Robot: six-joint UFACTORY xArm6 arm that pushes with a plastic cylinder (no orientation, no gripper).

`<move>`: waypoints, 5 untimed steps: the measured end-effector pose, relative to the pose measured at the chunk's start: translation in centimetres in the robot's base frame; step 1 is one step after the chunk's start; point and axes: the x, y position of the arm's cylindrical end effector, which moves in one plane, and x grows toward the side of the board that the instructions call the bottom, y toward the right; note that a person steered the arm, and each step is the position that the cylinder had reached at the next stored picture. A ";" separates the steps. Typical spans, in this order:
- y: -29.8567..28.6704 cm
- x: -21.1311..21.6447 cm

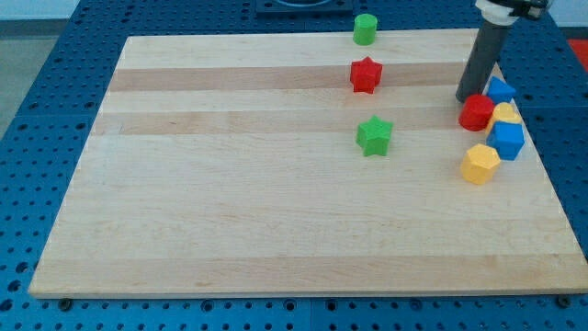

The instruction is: Place yellow heart left horizontally towards green star

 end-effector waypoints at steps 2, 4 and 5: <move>0.0 -0.8; 0.0 -7.2; 1.5 -9.1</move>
